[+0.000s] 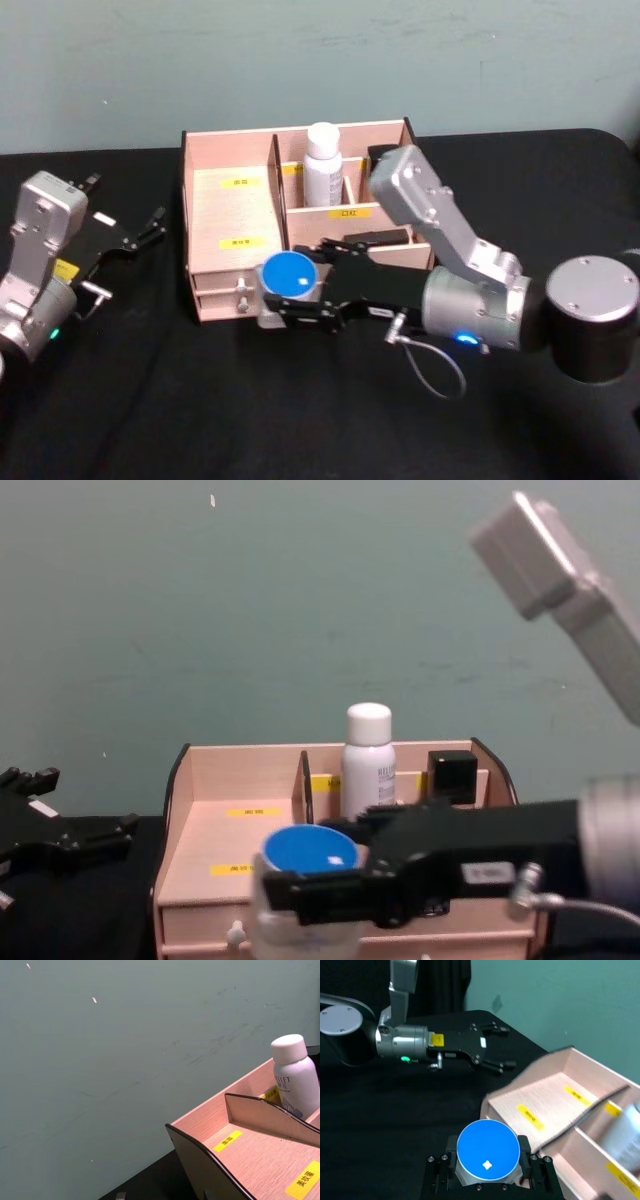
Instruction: Pick up the facial cleanser and watermelon frost from the table and place them into the tiered storage box.
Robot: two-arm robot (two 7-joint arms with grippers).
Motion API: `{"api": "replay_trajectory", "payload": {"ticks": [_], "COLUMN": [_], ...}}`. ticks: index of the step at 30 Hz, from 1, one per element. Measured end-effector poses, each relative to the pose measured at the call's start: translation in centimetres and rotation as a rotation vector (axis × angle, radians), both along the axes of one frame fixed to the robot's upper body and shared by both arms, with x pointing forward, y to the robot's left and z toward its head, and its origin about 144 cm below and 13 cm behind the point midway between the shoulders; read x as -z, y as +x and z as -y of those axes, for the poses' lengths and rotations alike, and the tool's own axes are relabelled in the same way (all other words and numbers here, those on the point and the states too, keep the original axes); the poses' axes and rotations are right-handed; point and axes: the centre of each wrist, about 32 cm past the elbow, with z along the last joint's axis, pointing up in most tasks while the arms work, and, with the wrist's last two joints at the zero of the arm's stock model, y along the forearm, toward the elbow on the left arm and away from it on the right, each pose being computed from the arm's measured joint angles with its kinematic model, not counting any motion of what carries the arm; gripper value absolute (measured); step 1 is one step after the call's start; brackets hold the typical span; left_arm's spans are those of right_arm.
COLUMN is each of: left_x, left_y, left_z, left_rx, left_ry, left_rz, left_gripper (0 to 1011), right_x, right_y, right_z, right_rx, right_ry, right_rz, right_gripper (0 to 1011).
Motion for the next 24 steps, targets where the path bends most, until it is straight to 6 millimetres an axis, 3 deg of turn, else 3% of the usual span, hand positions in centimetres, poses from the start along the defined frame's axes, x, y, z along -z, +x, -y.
{"api": "replay_trajectory", "payload": {"ticks": [9, 24], "left_x": [0.0, 0.0], "left_y": [0.0, 0.0], "left_z": [0.0, 0.0], "left_rx": [0.0, 0.0], "left_ry": [0.0, 0.0], "left_rz": [0.0, 0.0], "left_gripper": [1010, 1010], "right_x": [-0.6, -0.5], "right_y": [2.3, 6.7], "right_z": [-3.3, -5.2], "right_rx": [-0.02, 0.051], "right_ry": [-0.004, -0.012], "right_rz": [0.037, 0.093], "right_gripper": [729, 729]}}
